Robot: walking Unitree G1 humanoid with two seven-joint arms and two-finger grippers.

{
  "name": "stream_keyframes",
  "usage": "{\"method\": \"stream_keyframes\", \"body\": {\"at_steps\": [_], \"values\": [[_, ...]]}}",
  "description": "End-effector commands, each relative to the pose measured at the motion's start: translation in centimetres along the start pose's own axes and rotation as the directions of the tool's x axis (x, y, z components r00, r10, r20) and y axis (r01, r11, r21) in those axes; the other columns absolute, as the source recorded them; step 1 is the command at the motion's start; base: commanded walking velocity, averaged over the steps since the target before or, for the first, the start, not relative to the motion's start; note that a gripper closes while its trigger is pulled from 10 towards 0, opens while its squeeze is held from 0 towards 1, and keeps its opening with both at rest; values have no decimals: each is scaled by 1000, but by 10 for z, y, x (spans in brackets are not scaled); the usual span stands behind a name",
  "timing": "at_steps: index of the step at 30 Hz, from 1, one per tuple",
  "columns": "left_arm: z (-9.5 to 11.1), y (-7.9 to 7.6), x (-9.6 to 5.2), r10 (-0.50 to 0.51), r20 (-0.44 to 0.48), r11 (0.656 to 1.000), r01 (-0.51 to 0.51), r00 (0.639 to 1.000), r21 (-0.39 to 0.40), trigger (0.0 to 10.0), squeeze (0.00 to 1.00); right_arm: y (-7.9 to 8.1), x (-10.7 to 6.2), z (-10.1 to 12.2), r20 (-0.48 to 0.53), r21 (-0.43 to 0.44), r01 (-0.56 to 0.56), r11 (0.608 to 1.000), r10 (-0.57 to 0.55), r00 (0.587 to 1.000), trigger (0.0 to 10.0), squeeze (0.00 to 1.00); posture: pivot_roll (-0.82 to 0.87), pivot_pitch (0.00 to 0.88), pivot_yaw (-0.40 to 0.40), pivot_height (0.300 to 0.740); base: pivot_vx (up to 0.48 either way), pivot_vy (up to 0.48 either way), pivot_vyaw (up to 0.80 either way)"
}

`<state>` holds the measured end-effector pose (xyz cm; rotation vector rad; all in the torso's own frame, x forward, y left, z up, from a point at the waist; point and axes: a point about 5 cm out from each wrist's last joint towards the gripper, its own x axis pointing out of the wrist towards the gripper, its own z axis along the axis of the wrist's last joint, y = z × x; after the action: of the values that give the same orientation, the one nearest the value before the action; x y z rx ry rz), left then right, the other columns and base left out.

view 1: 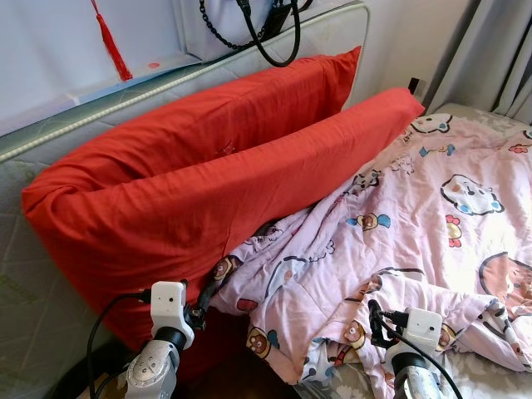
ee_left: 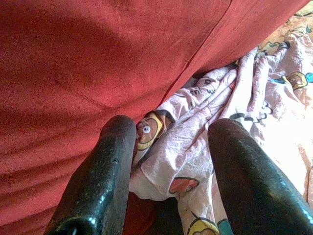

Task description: Clean up the room

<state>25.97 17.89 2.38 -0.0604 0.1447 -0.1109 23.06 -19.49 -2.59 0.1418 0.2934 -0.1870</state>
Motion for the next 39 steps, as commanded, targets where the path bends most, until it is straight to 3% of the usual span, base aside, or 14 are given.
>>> {"method": "stream_keyframes", "body": {"at_steps": [1,39], "values": [[1,2,-1,1,-3,1000,0,1000,21,10000,0,0,-2,0,7,-2,0,1000,0,1000,10000,0,30,87,4,690,0,0,0],[3,6,2,16,-11,1000,-16,1000,-2,10000,0,-1,-1,-5,-45,-10,13,1000,-14,999,10000,0,37,98,6,641,0,0,0]]}}
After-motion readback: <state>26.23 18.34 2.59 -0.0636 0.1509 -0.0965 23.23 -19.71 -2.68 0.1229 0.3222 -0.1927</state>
